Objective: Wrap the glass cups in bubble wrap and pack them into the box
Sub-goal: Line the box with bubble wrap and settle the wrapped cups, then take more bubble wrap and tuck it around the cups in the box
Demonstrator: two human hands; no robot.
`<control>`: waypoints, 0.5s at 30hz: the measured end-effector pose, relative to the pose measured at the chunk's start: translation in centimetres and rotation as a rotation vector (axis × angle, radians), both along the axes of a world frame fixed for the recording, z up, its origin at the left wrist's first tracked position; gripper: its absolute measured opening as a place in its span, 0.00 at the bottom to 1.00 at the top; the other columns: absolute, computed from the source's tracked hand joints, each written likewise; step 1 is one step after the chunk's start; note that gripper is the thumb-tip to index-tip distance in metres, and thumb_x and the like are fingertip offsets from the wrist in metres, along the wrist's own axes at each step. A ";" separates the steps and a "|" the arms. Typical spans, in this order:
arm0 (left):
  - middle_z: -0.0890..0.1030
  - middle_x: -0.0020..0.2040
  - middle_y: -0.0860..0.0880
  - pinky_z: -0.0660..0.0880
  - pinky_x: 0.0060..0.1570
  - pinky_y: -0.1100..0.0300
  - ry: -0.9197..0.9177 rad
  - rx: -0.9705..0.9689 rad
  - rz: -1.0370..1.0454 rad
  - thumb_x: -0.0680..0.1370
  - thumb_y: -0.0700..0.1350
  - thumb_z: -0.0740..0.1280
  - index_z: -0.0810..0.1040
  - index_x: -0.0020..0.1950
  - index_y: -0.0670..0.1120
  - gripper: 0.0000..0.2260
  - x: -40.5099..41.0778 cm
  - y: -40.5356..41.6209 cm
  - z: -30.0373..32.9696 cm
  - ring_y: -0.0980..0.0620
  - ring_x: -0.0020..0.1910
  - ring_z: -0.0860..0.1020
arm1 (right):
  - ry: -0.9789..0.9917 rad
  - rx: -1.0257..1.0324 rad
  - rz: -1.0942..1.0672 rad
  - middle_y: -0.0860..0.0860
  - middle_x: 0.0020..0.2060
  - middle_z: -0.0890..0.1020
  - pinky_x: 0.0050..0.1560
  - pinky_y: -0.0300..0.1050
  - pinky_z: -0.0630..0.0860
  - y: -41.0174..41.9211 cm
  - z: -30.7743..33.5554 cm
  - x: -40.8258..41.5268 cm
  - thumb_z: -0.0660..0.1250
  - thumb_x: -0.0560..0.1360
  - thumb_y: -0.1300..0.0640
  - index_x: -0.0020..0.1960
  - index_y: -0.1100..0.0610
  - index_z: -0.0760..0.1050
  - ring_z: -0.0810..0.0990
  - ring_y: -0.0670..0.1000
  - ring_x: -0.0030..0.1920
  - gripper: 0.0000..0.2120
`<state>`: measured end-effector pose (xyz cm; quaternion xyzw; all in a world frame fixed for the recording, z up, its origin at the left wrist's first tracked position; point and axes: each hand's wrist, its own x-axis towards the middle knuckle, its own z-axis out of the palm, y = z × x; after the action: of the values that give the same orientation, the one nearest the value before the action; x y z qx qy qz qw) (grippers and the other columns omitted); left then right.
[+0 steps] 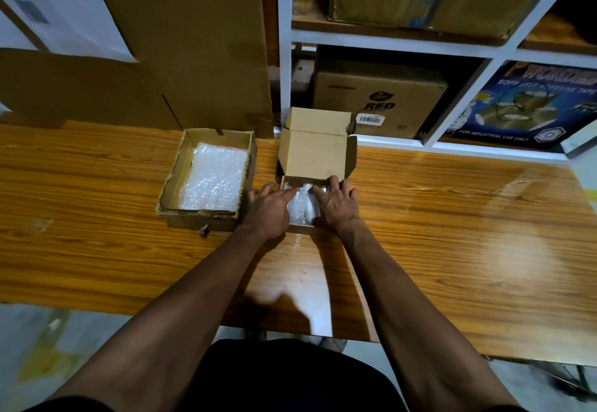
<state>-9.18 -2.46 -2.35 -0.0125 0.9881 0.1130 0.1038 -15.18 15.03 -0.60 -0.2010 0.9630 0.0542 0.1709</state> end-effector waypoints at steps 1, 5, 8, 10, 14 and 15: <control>0.70 0.80 0.54 0.57 0.72 0.38 -0.002 0.000 -0.006 0.81 0.47 0.64 0.61 0.84 0.56 0.31 -0.1 -0.1 0.0 0.44 0.81 0.58 | -0.021 0.003 0.001 0.61 0.75 0.59 0.71 0.63 0.63 0.0 0.1 -0.2 0.74 0.74 0.39 0.79 0.39 0.58 0.59 0.67 0.75 0.39; 0.70 0.80 0.54 0.57 0.73 0.39 -0.002 -0.001 -0.010 0.81 0.47 0.64 0.60 0.84 0.56 0.31 -0.1 -0.3 -0.2 0.45 0.81 0.59 | 0.042 0.016 -0.017 0.60 0.72 0.62 0.67 0.60 0.65 -0.3 -0.2 0.4 0.74 0.73 0.38 0.77 0.41 0.58 0.62 0.64 0.71 0.39; 0.70 0.80 0.55 0.57 0.74 0.38 0.010 0.007 -0.009 0.81 0.47 0.65 0.60 0.84 0.57 0.31 0.0 -0.4 -0.3 0.46 0.81 0.59 | 0.067 0.006 -0.040 0.61 0.72 0.62 0.67 0.60 0.66 -0.7 -0.4 0.8 0.75 0.72 0.40 0.76 0.43 0.58 0.63 0.65 0.72 0.40; 0.70 0.80 0.55 0.57 0.74 0.38 0.015 0.007 -0.015 0.82 0.47 0.65 0.59 0.84 0.57 0.31 0.0 -0.4 -0.4 0.45 0.81 0.59 | 0.070 0.002 -0.040 0.61 0.72 0.62 0.67 0.60 0.66 -0.9 -0.4 0.8 0.76 0.71 0.40 0.76 0.43 0.58 0.63 0.65 0.71 0.40; 0.71 0.79 0.52 0.59 0.74 0.39 0.035 0.082 -0.017 0.82 0.45 0.65 0.61 0.84 0.55 0.31 0.0 -0.6 -0.1 0.45 0.80 0.62 | 0.013 -0.012 -0.058 0.60 0.72 0.62 0.68 0.61 0.66 -1.1 -0.2 0.5 0.77 0.71 0.41 0.77 0.42 0.59 0.62 0.65 0.72 0.41; 0.74 0.77 0.50 0.62 0.74 0.40 0.081 0.151 -0.005 0.82 0.43 0.65 0.63 0.83 0.54 0.29 0.0 -0.9 0.1 0.45 0.79 0.65 | -0.023 -0.025 -0.070 0.60 0.72 0.62 0.69 0.61 0.65 -1.1 0.1 0.2 0.77 0.72 0.42 0.77 0.42 0.61 0.62 0.65 0.73 0.40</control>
<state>-9.18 -3.32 -2.29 0.0023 0.9802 0.1873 0.0646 -14.97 13.93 -0.49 -0.1697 0.9681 0.0338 0.1810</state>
